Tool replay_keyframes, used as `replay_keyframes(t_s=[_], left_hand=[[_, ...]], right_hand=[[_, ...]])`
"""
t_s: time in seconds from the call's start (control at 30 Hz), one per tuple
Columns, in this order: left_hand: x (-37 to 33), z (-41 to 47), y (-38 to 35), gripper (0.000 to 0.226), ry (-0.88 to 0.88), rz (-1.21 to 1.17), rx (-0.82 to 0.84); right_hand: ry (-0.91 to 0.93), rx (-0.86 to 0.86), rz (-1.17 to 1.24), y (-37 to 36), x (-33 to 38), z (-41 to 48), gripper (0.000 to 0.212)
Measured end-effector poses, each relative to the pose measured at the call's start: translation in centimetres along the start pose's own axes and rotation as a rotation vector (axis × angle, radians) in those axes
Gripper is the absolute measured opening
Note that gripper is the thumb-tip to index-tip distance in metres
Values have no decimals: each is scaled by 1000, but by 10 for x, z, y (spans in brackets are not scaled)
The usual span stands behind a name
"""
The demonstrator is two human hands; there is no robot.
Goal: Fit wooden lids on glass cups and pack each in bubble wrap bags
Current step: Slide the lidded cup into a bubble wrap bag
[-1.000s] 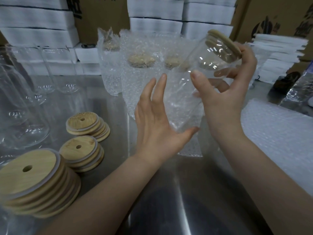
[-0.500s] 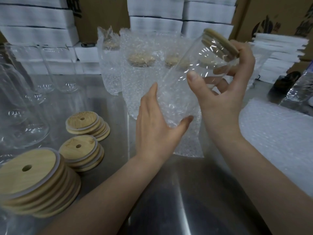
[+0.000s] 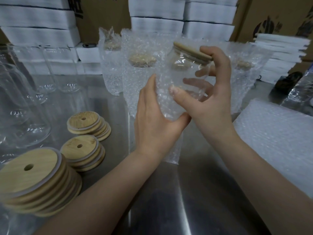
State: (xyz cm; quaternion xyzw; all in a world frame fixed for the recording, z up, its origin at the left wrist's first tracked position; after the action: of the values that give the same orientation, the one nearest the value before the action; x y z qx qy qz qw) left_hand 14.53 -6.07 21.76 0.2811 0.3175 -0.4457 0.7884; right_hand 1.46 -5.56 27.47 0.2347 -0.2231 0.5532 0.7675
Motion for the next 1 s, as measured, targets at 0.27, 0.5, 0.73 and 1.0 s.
replay_keyframes(t_s=[0.27, 0.5, 0.73, 1.0], left_hand=[[-2, 10, 2, 100, 38, -86, -18], [-2, 18, 1, 102, 68, -138, 0], [-13, 26, 5, 94, 65, -231, 23], [-15, 33, 5, 85, 83, -247, 86]], right_hand=[[41, 66, 11, -9, 5, -2, 59], [34, 97, 25, -9, 5, 1, 43], [56, 92, -11, -8, 12, 1, 24], [56, 98, -39, -10, 8, -1, 17]])
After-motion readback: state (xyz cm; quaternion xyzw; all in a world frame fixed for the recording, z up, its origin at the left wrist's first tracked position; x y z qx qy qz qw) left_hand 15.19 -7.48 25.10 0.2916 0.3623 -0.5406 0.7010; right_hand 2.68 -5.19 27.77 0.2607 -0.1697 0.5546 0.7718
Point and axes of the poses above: each hand's wrist, its own z-axis towards the middle knuckle, its own y-axis out of the back of the hand, x = y × z, the point moved 9 cm from there along z, towards the middle knuckle, and after that the axes turned 2 degrees about -x, right-handed, at the moved point
